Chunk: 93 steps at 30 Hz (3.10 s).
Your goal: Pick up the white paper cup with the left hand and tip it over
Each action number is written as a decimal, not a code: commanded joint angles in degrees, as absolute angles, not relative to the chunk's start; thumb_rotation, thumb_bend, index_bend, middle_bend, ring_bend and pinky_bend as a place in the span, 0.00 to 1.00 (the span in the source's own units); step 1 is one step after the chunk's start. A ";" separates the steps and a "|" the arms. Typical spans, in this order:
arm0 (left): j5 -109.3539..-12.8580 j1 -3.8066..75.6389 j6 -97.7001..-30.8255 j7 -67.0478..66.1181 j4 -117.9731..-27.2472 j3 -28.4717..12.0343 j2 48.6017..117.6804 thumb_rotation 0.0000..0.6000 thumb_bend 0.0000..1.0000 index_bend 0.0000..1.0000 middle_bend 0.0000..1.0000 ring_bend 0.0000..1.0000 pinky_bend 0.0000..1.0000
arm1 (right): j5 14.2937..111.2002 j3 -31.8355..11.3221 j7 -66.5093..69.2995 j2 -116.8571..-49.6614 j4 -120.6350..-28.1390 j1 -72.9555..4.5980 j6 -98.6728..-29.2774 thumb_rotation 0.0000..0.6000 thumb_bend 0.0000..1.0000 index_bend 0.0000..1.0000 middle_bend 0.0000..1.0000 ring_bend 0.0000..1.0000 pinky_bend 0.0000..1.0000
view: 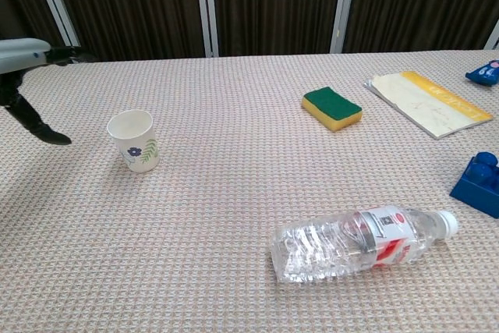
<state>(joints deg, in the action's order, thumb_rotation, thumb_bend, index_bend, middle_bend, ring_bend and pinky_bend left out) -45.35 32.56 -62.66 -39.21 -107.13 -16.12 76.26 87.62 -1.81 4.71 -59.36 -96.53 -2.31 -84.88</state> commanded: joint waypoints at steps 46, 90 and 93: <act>-46.00 35.04 -54.08 -12.00 -94.62 -10.72 83.69 1.00 0.21 0.34 0.00 0.00 0.00 | 87.18 -1.75 4.23 -59.67 -96.34 -2.42 -84.26 1.00 0.04 0.00 0.00 0.00 0.00; -32.98 46.51 -65.01 -44.65 -93.93 -2.60 87.63 1.00 0.19 0.33 0.00 0.00 0.00 | 87.19 -1.94 4.58 -59.38 -96.69 -2.14 -84.92 1.00 0.04 0.00 0.00 0.00 0.00; -33.96 46.23 -65.86 -45.05 -93.46 -2.33 88.09 1.00 0.19 0.42 0.00 0.00 0.00 | 87.16 -1.95 4.65 -59.36 -96.67 -2.14 -84.90 1.00 0.04 0.00 0.00 0.00 0.00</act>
